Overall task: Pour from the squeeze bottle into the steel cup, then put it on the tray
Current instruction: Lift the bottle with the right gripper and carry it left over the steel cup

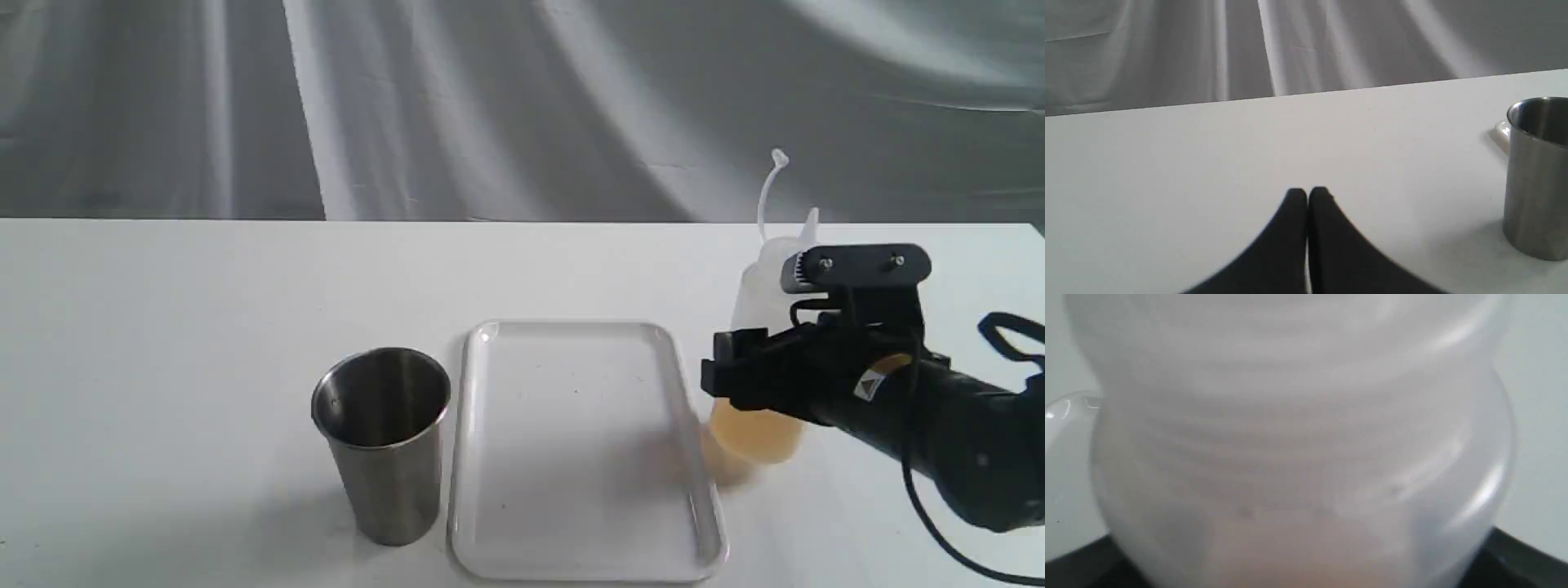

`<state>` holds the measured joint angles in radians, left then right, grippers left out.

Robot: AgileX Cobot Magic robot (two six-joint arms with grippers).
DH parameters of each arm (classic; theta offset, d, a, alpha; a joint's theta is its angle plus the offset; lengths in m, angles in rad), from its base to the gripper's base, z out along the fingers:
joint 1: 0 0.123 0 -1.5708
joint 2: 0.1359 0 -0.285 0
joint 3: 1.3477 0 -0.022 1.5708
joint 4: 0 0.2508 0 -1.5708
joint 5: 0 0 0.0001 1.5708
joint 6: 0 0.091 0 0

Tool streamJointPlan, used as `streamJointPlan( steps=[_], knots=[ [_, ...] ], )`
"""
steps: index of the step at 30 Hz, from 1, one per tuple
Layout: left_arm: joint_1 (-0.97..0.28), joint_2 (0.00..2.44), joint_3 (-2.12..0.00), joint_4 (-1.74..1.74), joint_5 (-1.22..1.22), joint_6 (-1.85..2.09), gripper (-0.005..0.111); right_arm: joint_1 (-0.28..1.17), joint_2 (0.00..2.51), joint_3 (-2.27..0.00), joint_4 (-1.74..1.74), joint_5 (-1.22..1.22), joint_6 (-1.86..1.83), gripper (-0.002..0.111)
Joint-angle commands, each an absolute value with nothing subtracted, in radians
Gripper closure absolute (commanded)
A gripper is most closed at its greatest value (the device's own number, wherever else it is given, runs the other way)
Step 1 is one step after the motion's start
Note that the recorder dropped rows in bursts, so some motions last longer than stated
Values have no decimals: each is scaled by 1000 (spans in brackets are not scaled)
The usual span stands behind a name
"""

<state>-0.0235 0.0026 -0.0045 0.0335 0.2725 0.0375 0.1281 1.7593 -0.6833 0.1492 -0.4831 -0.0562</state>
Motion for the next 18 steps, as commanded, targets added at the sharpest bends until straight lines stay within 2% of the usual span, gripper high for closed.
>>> streamJointPlan(
  steps=[1, 10, 18],
  knots=[
    [-22, 0, 0, 33, 266, 32, 107, 132, 1629, -688, 141, -371, -209, 88],
    [-22, 0, 0, 33, 266, 34, 107, 132, 1446, -731, 0, -94, -211, 89],
    [-22, 0, 0, 33, 266, 32, 107, 188, 1436, -951, -526, 285, 317, 89]
  ],
)
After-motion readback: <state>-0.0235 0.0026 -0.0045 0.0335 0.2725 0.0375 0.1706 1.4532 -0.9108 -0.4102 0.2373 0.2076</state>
